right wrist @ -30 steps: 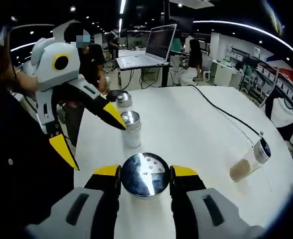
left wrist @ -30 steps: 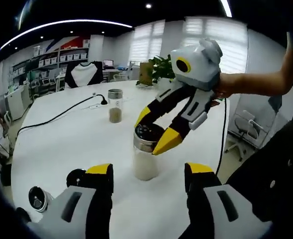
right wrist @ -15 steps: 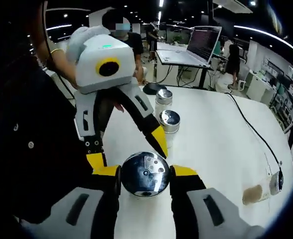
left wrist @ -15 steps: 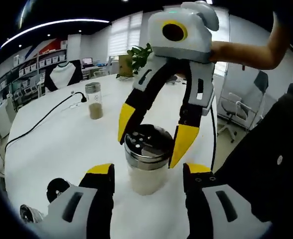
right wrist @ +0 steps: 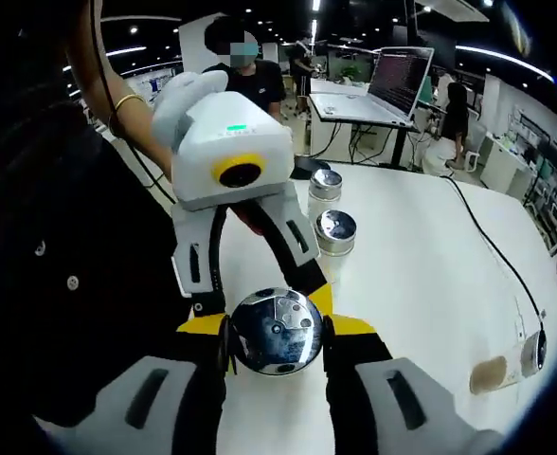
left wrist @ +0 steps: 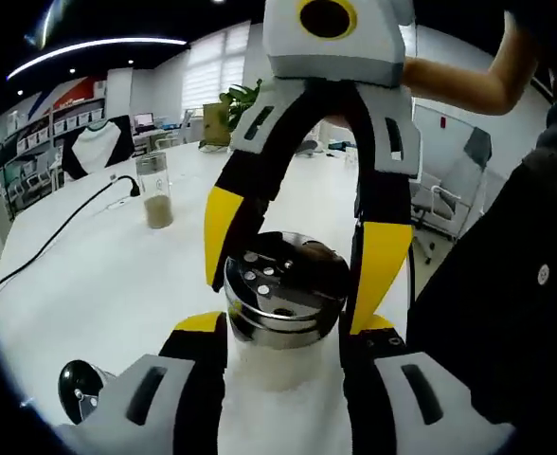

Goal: Rotate the seasoning bottle until the label or dispensing opening points toward the visible target arrow and the bottle remains upright within the marked orientation range

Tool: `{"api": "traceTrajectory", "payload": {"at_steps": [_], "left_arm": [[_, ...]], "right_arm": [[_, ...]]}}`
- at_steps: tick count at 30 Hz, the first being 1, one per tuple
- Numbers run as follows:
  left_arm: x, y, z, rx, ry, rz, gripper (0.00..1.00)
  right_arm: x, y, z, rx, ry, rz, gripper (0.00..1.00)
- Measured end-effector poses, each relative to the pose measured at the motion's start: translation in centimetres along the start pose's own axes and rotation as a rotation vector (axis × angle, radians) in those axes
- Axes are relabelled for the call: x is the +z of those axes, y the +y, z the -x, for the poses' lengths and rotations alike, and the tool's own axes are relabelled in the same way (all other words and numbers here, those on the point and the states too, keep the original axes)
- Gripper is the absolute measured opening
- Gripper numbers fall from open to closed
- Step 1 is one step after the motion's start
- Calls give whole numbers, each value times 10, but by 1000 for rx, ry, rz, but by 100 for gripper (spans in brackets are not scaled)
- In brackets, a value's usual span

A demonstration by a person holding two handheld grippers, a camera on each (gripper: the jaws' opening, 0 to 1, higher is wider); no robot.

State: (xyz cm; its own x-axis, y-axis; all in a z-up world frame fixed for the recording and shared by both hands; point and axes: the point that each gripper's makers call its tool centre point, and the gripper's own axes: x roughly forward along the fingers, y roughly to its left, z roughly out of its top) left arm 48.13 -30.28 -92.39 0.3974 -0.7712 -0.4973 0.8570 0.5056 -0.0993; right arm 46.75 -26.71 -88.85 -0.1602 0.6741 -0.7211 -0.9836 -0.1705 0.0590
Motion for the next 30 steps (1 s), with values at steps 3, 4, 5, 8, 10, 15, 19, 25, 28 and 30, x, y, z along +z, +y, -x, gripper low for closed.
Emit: {"api": "traceTrajectory", "payload": {"at_steps": [3,4,5,8,10,15,19,25,28,30], "left_arm": [[-1,3,-1,13,0,5,44],[-1,3,-1,13,-3,13,44],[-1,4,-1,19,-9,21,44],[-2,5,0,42,-22,40,44],[-2,6,1,74,-36,63,43],[-1,16,1,247,-58,135,43],[-5,16,2,324,-5,94,42],[-8,18,2,360,43,40,42],[-8,18,2,347,37,39,42],[-9,17,3,330,51,6,42]], "right_arm": [[0,-1,0,-14,-11,-55,37],[-1,-2,0,-28,-18,-80,37],[-1,-3,0,-44,-28,-116,37],[0,-6,1,-99,-66,-213,37],[-4,-8,4,-147,-52,-270,37],[1,-14,7,-292,-101,-419,38],[0,-17,7,-387,-105,-493,36],[2,-18,2,-476,-62,-479,37],[0,-20,4,-472,-68,-481,36],[0,-20,4,-463,-74,-480,36]]}}
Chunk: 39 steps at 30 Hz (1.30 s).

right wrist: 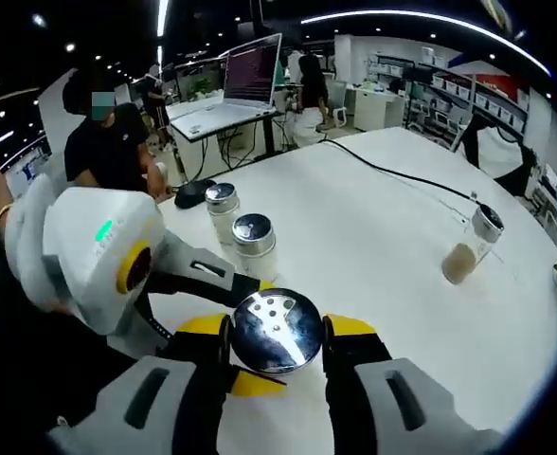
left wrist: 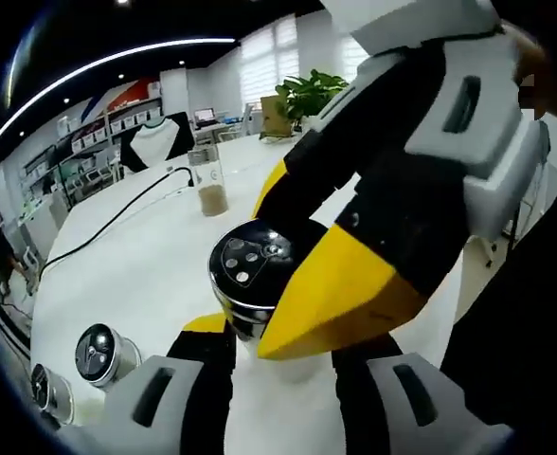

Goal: Rotate the seasoning bottle until the label or dispensing opening points toward the visible target arrow and the bottle remains upright within the marked orientation range

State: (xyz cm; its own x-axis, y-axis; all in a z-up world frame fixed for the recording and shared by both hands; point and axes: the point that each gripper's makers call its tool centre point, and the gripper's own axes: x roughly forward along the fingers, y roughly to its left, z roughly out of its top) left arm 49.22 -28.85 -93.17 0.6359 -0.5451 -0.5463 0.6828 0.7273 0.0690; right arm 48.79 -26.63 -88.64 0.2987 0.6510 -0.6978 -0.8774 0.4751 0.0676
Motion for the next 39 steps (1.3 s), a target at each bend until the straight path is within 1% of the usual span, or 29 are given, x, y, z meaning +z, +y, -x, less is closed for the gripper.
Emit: {"api": "traceTrajectory", "payload": {"at_steps": [1,3,4,7,8,9,12,13,14,15,16,17,18,19,21,22,23,25,27,29,32,34,35,36,39], "left_arm": [[0,0,0,-1,1,2,42],[-1,-1,0,-19,6,-20,42],[-1,-1,1,-45,1,-34,42],[0,-1,3,-108,-26,-8,41],[-2,-2,3,-139,-22,-7,41],[-3,-3,4,-159,-17,-13,41],[-3,-3,5,-192,-18,-51,41],[-2,-4,5,-215,-17,-65,41],[-3,-4,5,-229,-14,-63,41],[-2,-8,5,-280,-19,-72,41],[-1,-9,5,-302,-26,-75,42],[-2,-8,4,-313,-22,-72,42],[-2,-9,4,-340,-16,-87,43],[-1,-10,4,-355,-14,-100,43],[-1,-14,5,-418,-5,-148,43],[-1,-14,4,-429,0,-153,43],[-2,-15,4,-451,5,-154,43],[-2,-15,3,-472,2,-145,44],[-3,-15,2,-480,2,-138,44],[-3,-16,2,-473,0,-139,44],[-3,-15,0,-436,-16,-105,43],[-1,-13,-4,-372,-52,-34,43],[-1,-13,-5,-351,-63,-19,43],[-1,-13,-5,-329,-68,0,43],[1,-13,-7,-259,-81,43,43]], "right_arm": [[0,0,0,4,2,6,36],[-2,1,1,27,21,56,36],[-2,1,1,36,26,71,36],[-2,1,1,78,22,116,36],[-2,3,1,100,24,141,36],[-3,4,1,124,28,170,36],[-4,7,1,161,40,213,36],[-4,8,1,203,56,248,36],[-5,9,2,222,67,262,36],[-7,9,2,260,82,318,36],[-7,10,2,281,86,342,36],[-8,11,3,297,90,370,36],[-9,12,3,322,102,411,36],[-9,12,3,329,107,426,36],[-11,13,5,353,145,468,36],[-11,14,4,362,149,487,36],[-11,15,4,365,152,491,36],[-11,15,3,370,155,494,36],[-11,14,3,371,156,488,36],[-12,14,4,365,153,472,36],[-14,12,4,323,157,404,36],[-16,8,5,276,169,350,36],[-17,7,6,261,175,336,36],[-18,5,7,227,177,314,36],[-14,6,7,168,147,212,37]]}}
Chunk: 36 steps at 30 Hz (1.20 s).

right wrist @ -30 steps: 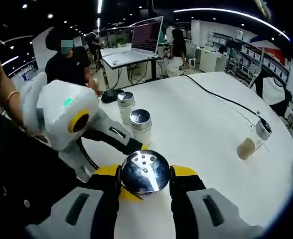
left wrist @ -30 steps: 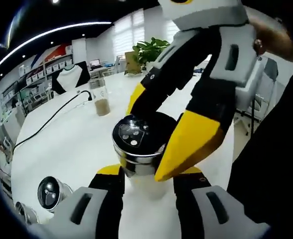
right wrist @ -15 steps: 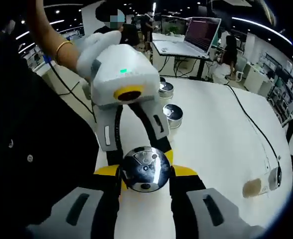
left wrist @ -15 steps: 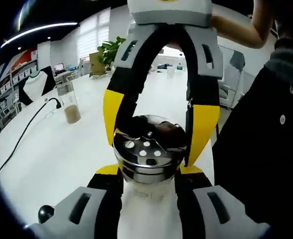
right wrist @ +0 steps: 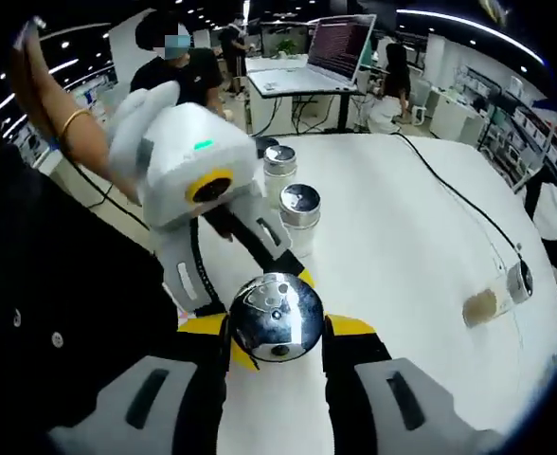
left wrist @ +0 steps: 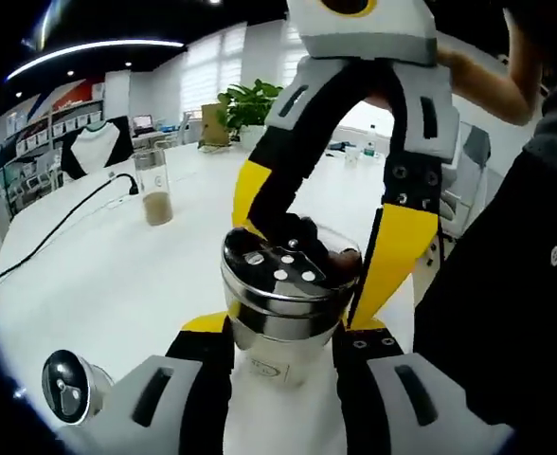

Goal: Rotate the seasoning bottle until the label or dispensing opening points toward the visible target arrow and the bottle remains upright within the marked orientation range

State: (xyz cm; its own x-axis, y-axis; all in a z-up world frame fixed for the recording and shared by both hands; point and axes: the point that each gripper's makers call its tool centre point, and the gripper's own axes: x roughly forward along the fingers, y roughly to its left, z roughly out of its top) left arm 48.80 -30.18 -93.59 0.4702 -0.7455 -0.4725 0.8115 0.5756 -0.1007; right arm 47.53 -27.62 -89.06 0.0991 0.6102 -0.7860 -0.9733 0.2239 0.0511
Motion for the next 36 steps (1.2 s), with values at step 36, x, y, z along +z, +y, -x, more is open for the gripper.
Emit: {"api": "traceTrajectory", "payload": {"at_steps": [36], "left_arm": [[-6,-7,-3,-45,92,-102,43]], "right_arm": [[2,5,-1,177,21,216,37]]}}
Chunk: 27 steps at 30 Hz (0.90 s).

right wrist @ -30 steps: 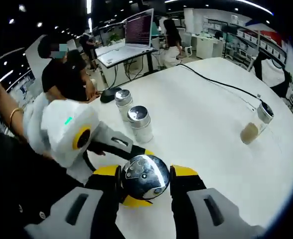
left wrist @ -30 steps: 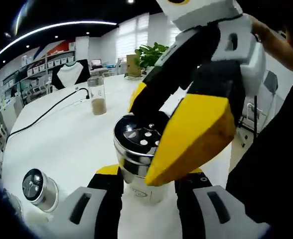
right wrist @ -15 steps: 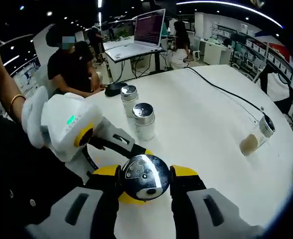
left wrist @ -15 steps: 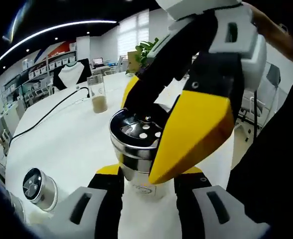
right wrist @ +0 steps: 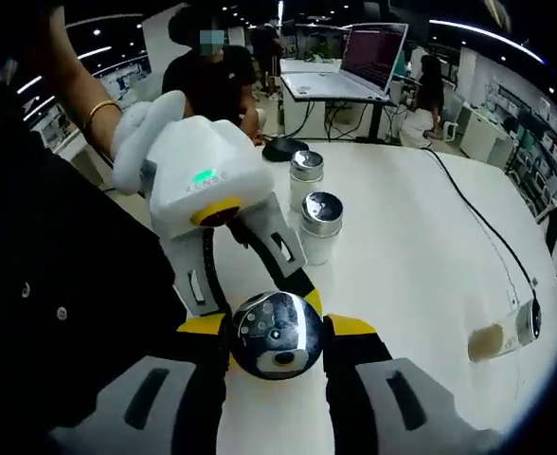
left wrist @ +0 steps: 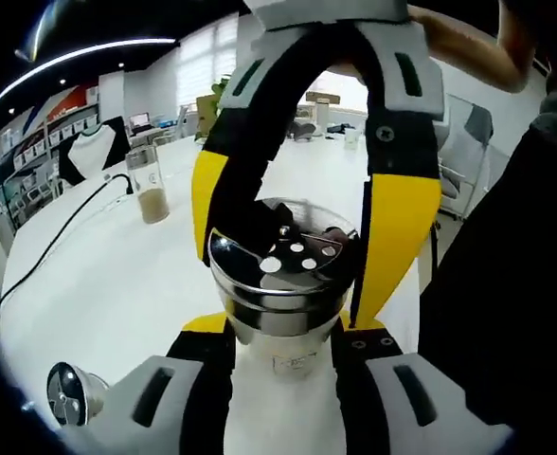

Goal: Rotate the seasoning bottle until the label or dispensing opening points toward the visible target arrow and the bottle remains upright within the marked orientation range

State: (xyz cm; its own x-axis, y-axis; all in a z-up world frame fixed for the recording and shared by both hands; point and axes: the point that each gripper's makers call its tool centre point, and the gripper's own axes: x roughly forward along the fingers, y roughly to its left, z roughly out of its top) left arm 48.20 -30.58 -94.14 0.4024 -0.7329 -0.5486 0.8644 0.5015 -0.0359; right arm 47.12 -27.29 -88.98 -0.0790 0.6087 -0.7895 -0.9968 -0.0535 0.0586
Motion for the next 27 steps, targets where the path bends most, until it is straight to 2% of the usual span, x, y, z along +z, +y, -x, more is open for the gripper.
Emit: {"api": "traceTrajectory", "payload": {"at_steps": [2,6,8,11,14,16,18,20,22,27], "left_arm": [[0,2,0,15,-7,8,42],[2,8,0,104,-54,92,42],[2,12,0,159,-68,132,42],[2,17,-1,235,-91,186,42],[3,28,-3,317,-126,255,42],[2,33,-3,354,-115,239,42],[0,43,-2,428,-78,221,42],[-1,50,-4,443,-59,217,42],[-2,60,-1,490,-52,249,42],[-7,69,3,559,-37,268,42]], "right_arm": [[0,-2,0,-12,-8,-20,37],[-2,-10,-1,-85,-38,-105,38],[-2,-12,1,-115,-58,-150,37],[2,-18,10,-161,-125,-246,36],[0,-22,19,-200,-152,-301,35],[-4,-25,27,-224,-169,-329,34],[-9,-27,32,-247,-170,-349,34],[-14,-28,37,-266,-169,-364,34],[-19,-29,41,-279,-169,-382,34],[-26,-30,50,-312,-175,-406,34]]}}
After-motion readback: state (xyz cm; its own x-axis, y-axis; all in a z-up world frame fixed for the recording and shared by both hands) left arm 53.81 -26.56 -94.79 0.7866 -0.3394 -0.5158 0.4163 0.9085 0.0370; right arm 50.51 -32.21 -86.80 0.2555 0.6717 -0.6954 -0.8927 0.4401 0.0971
